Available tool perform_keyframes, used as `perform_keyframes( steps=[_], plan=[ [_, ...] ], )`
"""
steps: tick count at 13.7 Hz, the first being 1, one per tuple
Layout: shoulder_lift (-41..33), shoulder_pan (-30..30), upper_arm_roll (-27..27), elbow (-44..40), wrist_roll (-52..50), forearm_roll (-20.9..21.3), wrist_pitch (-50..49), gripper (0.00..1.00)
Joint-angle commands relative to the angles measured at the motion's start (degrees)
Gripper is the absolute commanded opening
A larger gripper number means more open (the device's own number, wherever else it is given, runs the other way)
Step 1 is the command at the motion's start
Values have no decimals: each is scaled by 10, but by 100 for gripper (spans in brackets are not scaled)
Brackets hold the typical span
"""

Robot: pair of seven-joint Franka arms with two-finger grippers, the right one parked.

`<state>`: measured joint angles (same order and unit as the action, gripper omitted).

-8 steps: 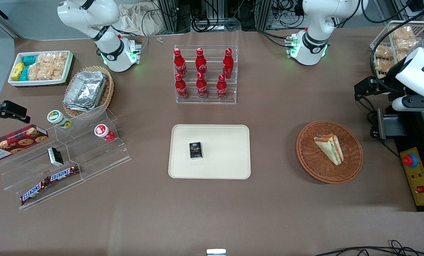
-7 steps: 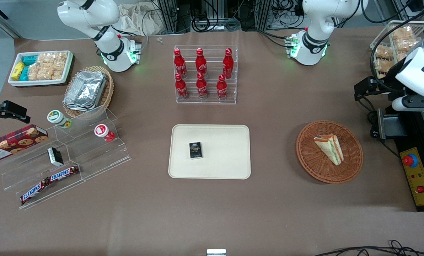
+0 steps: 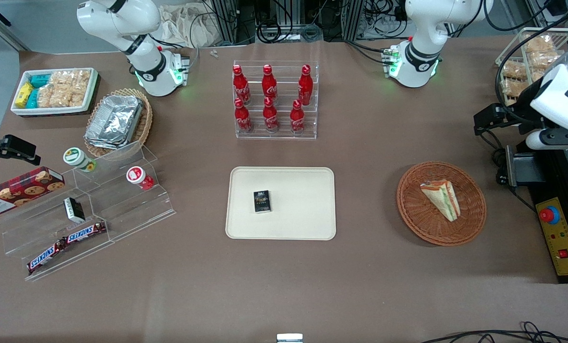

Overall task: Place sandwich from basket to tray
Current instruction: 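Move the left gripper down over the wrapped sandwich in the wicker basket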

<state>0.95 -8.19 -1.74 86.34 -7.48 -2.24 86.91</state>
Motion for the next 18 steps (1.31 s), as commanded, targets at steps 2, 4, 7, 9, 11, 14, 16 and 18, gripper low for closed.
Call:
perform_keyframes(
  steps=[2,4,7,9,11,14,16,18],
  plan=[
    [-4,-7,-3,1,-12,-6,-14,100],
    [-6,-7,-4,6,-37,-7,-14,100],
    [-8,-5,-5,27,-89,-8,-11,100],
    [-7,-5,-5,41,-131,-3,-5,100],
    [-7,-2,-6,59,-147,0,0,100],
    [-8,0,-9,96,-181,1,33,100],
    [-10,0,-9,128,-202,1,65,100],
    [-10,1,-11,160,-219,1,97,100]
  ],
)
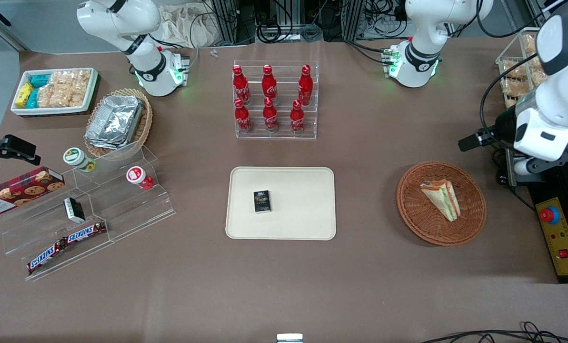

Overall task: Place sandwich from basket to tray
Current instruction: 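Move the left gripper down over the wrapped sandwich in the wicker basket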

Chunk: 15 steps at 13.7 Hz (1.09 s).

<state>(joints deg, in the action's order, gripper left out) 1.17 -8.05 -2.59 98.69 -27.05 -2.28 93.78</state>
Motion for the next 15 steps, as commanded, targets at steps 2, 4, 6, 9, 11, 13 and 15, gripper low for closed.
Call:
perform_keyframes(
  steps=[2,4,6,9,11,13,15],
  plan=[
    [-13,4,-5,69,-42,3,67,100],
    [-13,10,-5,102,-55,3,106,100],
    [-12,10,-5,142,-69,6,160,100],
    [-8,10,-5,193,-86,12,232,100],
    [-6,10,-5,229,-91,27,282,100],
    [-3,11,-5,262,-92,33,334,100],
    [22,11,-5,266,-93,33,360,100]
  ],
)
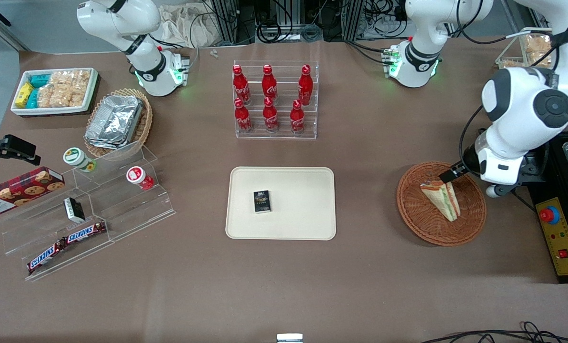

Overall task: Place sandwich from basket to tray
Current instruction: 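Move the left gripper down over the wrapped sandwich in the wicker basket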

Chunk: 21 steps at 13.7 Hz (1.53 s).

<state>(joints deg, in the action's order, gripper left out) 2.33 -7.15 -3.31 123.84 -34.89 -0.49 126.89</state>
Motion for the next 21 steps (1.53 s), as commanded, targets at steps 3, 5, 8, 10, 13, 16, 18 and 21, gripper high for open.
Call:
perform_keyframes(
  steps=[3,5,8,10,13,16,18,21],
  plan=[
    [38,2,2,20,-15,30,64,100],
    [55,2,1,22,-19,40,82,100],
    [82,2,-6,26,-19,52,118,100],
    [99,2,-7,26,-20,60,130,100],
    [116,2,-19,26,-20,60,151,100],
    [132,2,-19,26,-20,60,170,100],
    [138,2,-19,25,-20,60,176,100],
    [158,2,-19,25,-20,60,202,99]
  ],
)
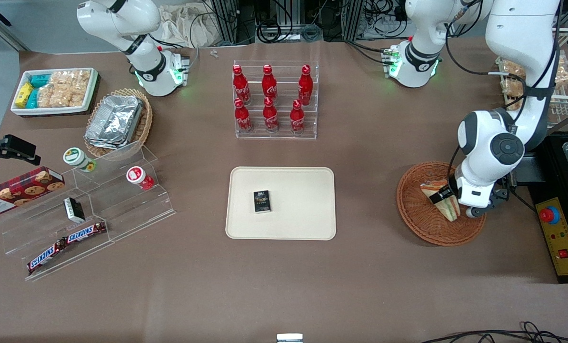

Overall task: Place sandwich from basket to tray
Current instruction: 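Close the left gripper on the wrapped sandwich, then lift the sandwich out of the basket with the left gripper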

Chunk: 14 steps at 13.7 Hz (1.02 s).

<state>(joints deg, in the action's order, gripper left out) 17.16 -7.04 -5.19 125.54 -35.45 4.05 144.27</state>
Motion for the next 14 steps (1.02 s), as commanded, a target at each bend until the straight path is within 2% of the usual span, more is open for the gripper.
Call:
perform_keyframes(
  steps=[1,4,9,11,14],
  plan=[
    [11,1,0,8,-15,15,31,98],
    [11,1,0,8,-15,15,31,82],
    [12,1,0,8,-15,15,31,44],
    [8,1,-1,8,-16,15,31,24],
    [-38,1,-1,5,-14,14,-4,17]
  ],
)
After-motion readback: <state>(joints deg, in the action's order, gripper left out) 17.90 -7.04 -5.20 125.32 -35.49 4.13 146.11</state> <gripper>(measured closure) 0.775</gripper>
